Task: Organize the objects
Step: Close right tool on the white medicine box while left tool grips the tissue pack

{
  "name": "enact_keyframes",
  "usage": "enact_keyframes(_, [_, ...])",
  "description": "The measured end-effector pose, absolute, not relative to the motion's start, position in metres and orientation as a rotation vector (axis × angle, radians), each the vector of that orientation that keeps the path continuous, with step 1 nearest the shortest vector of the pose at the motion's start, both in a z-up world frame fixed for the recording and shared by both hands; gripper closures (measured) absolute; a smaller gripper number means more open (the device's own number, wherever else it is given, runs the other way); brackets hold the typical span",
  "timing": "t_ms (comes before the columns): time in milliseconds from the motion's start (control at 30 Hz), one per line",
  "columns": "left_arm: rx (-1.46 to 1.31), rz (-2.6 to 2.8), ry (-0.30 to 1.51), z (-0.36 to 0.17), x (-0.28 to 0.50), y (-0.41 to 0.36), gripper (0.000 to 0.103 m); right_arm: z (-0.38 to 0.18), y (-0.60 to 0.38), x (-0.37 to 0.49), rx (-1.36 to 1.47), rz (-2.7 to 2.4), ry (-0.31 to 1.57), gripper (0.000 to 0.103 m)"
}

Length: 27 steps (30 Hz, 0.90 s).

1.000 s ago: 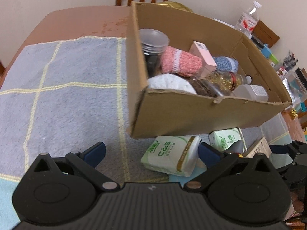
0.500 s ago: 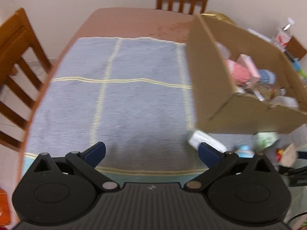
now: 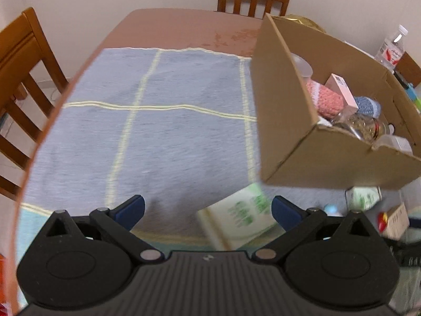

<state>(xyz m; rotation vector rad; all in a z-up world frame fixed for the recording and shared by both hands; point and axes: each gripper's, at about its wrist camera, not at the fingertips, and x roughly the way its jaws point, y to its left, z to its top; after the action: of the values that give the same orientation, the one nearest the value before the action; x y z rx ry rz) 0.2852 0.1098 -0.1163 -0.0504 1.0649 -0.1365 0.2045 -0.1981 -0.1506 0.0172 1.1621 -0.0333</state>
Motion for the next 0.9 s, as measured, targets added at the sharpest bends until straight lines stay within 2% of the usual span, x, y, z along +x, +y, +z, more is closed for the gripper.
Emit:
enact_keyframes(233, [0.035,-0.094,1.07,-0.134,0.291,0.083,0.001,-0.15,-0.197,0.198,0.007,-0.021,1.143,0.0])
enact_keyframes(600, [0.055,0.017,1.118,-0.139,0.266,0.126,0.001,-0.149,-0.207,0.184,-0.052,0.078,1.131,0.0])
enact_keyframes(900, [0.093,-0.051,1.072,-0.141,0.273,0.117,0.001,-0.148,-0.199,0.189,-0.077,0.117,1.109,0.0])
